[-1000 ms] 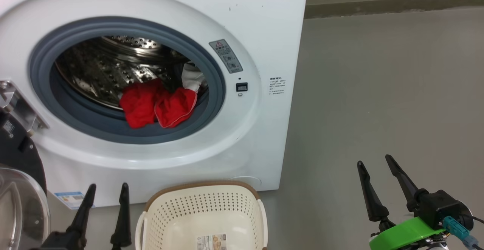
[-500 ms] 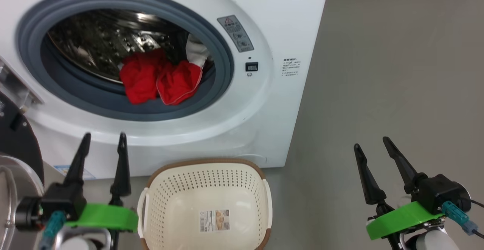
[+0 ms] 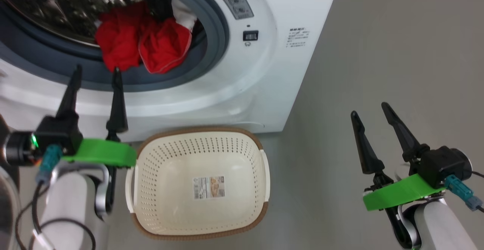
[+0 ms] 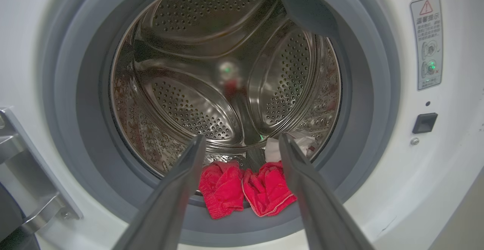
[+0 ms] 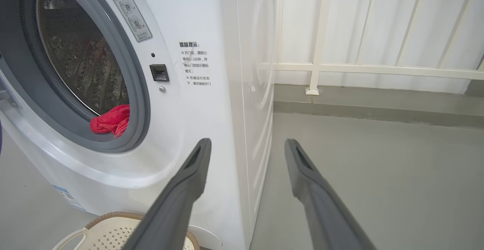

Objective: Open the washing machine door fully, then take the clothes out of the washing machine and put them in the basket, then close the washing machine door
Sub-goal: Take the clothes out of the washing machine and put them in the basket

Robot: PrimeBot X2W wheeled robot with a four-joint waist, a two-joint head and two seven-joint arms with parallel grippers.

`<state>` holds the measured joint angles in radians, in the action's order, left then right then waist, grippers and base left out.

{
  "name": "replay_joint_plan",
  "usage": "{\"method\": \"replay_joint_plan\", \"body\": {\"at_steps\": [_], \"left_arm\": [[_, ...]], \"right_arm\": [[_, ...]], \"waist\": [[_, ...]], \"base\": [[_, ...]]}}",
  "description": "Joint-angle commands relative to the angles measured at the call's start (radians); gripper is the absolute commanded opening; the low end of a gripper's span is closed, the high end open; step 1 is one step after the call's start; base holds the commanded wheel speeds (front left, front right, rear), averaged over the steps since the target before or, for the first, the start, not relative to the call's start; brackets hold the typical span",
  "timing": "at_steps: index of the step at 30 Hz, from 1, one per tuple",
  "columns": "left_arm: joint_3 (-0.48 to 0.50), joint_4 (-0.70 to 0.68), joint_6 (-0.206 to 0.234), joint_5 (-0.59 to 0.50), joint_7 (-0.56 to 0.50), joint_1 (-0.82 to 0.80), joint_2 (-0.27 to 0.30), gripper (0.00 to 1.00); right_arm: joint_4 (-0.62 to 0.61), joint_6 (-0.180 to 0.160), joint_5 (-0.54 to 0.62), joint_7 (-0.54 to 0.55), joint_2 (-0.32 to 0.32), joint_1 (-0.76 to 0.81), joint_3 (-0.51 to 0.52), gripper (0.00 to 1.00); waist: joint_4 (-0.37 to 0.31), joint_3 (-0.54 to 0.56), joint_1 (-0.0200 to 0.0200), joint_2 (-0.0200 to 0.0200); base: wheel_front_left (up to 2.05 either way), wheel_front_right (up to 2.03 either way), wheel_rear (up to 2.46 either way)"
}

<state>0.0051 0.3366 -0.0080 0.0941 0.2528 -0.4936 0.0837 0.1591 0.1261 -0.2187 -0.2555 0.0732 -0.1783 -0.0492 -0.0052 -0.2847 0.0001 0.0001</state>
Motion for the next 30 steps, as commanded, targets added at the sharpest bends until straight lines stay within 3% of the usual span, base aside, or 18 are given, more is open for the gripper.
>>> {"method": "replay_joint_plan", "body": {"at_steps": [1, 11, 21, 30], "left_arm": [[0.029, -0.009, 0.006, -0.014, 0.009, -0.047, 0.036, 1.00], [0.031, 0.114, 0.009, -0.051, 0.009, -0.255, 0.091, 1.00], [-0.030, 0.319, 0.031, -0.138, 0.004, -0.457, 0.162, 1.00], [-0.093, 0.517, 0.015, -0.203, -0.137, -0.604, 0.223, 1.00]], "right_arm": [[-0.030, 0.005, 0.000, -0.006, 0.010, -0.027, -0.023, 1.00], [-0.049, 0.005, 0.005, -0.006, 0.009, -0.076, -0.025, 1.00], [-0.049, 0.005, 0.008, -0.006, -0.001, -0.112, -0.038, 1.00], [-0.040, 0.005, 0.004, -0.006, -0.011, -0.139, -0.050, 1.00]], "waist": [[-0.014, -0.065, -0.0001, -0.0001], [-0.027, -0.199, -0.0001, -0.0001], [-0.050, -0.296, -0.0001, -0.0001], [-0.068, -0.332, -0.0001, -0.0001]], "base": [[0.00, 0.00, 0.00], [0.00, 0.00, 0.00], [0.00, 0.00, 0.00], [0.00, 0.00, 0.00]]}}
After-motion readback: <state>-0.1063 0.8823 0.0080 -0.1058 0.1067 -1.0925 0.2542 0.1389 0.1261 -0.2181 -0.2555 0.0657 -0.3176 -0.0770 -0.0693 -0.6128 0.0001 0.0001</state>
